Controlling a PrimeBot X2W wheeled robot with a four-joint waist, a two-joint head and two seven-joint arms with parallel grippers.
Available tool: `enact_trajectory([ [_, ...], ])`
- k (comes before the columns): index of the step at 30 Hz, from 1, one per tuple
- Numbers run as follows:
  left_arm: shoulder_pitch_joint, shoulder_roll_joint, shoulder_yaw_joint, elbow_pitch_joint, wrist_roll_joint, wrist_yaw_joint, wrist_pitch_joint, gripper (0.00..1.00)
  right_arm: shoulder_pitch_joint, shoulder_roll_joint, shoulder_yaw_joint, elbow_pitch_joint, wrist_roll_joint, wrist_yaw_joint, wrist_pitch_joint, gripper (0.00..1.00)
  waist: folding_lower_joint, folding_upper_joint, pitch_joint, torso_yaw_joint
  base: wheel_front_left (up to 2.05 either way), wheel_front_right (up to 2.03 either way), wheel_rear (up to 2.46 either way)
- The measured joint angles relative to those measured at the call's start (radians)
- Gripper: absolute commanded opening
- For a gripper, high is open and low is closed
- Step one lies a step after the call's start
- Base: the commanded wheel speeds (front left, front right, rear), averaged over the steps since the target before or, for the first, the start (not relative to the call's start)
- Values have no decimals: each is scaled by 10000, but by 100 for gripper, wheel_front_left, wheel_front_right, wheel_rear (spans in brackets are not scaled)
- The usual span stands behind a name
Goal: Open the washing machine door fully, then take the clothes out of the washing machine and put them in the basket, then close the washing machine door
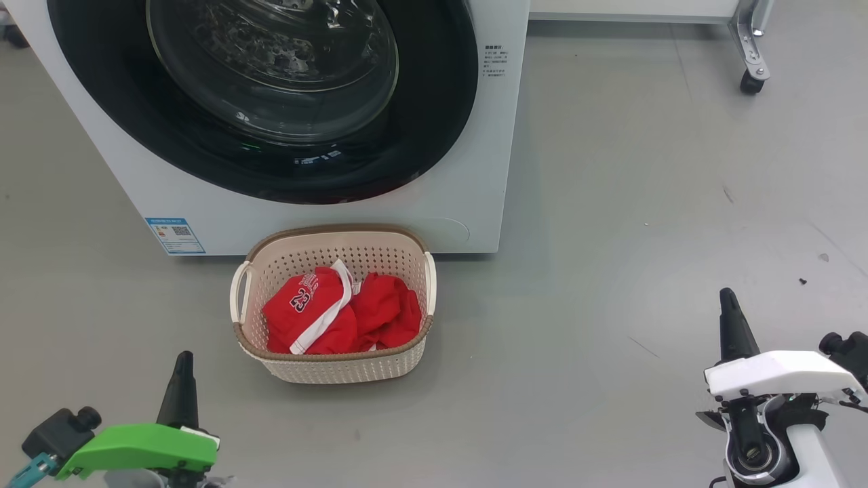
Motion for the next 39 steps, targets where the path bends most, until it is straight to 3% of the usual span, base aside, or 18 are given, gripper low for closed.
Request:
enact_trajectory([
  [39, -18, 0, 562, -136, -3281, 0, 1003, 0, 41, -12, -642, 0, 3868, 0, 1041, 0, 0, 0, -285, -12, 0, 0, 0],
])
